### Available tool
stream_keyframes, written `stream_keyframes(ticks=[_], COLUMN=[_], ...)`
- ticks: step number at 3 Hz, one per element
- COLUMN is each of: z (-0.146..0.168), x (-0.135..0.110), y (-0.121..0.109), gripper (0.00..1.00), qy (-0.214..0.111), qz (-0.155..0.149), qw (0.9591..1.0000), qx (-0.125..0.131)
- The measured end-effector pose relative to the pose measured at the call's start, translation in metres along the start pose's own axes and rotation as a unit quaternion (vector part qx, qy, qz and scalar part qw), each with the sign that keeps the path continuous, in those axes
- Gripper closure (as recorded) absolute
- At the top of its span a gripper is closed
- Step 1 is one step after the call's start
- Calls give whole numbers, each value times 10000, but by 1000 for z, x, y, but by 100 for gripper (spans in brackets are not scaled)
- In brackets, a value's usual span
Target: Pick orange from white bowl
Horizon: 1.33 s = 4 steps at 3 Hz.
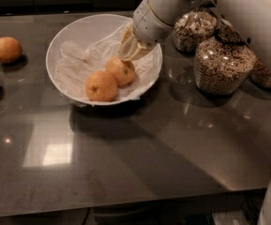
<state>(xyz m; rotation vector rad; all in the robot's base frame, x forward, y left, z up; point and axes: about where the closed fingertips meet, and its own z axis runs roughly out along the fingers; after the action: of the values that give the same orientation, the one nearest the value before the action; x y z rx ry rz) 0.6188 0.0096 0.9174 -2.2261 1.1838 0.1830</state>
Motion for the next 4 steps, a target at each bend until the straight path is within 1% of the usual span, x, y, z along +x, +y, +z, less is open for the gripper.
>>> stream_keyframes(ticks=[1, 2, 3, 4], z=[-2, -16, -17, -17], x=[-2, -17, -18, -18], y=[-1, -12, -13, -13], gripper=[27, 3, 0, 0], qy=[-3, -26, -29, -29], qz=[-20, -173, -178, -178], qw=[10000, 9998, 9998, 9998], qx=[-5, -43, -43, -43])
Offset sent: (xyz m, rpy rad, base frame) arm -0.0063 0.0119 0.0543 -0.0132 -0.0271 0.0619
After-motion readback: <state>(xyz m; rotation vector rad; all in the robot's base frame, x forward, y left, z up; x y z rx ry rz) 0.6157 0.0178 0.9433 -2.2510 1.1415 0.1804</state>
